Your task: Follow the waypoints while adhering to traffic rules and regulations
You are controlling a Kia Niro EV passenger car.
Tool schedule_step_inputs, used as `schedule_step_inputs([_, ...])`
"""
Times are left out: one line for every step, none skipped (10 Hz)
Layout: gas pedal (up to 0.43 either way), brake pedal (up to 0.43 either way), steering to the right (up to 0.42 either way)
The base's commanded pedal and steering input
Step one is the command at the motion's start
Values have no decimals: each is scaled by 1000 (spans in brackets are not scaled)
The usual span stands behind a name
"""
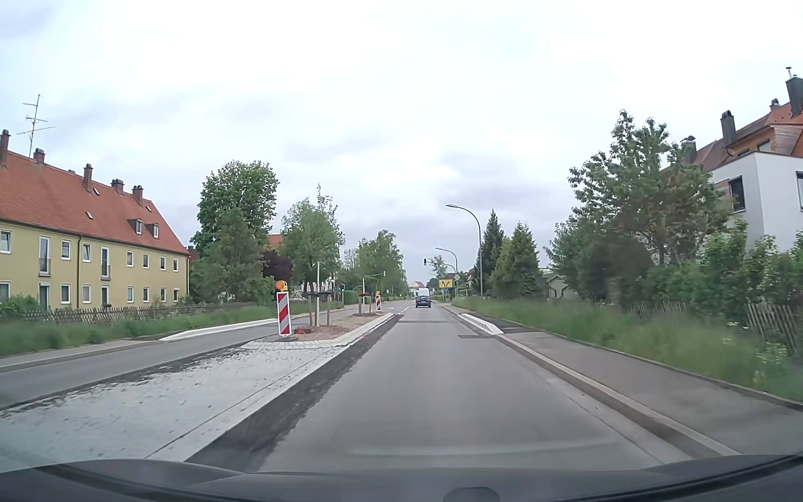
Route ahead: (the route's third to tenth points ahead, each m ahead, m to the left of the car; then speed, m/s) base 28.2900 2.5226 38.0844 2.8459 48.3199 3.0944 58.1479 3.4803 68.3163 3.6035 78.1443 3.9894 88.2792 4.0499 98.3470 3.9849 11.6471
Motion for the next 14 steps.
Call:
schedule_step_inputs([79, 0, -3])
schedule_step_inputs([98, 0, -3])
schedule_step_inputs([98, 0, -4])
schedule_step_inputs([98, 0, -4])
schedule_step_inputs([98, 0, -5])
schedule_step_inputs([98, 0, -4])
schedule_step_inputs([87, 0, -4])
schedule_step_inputs([79, 0, -4])
schedule_step_inputs([47, 0, -5])
schedule_step_inputs([39, 0, -4])
schedule_step_inputs([39, 0, -4])
schedule_step_inputs([39, 0, -4])
schedule_step_inputs([39, 0, -4])
schedule_step_inputs([39, 0, -4])
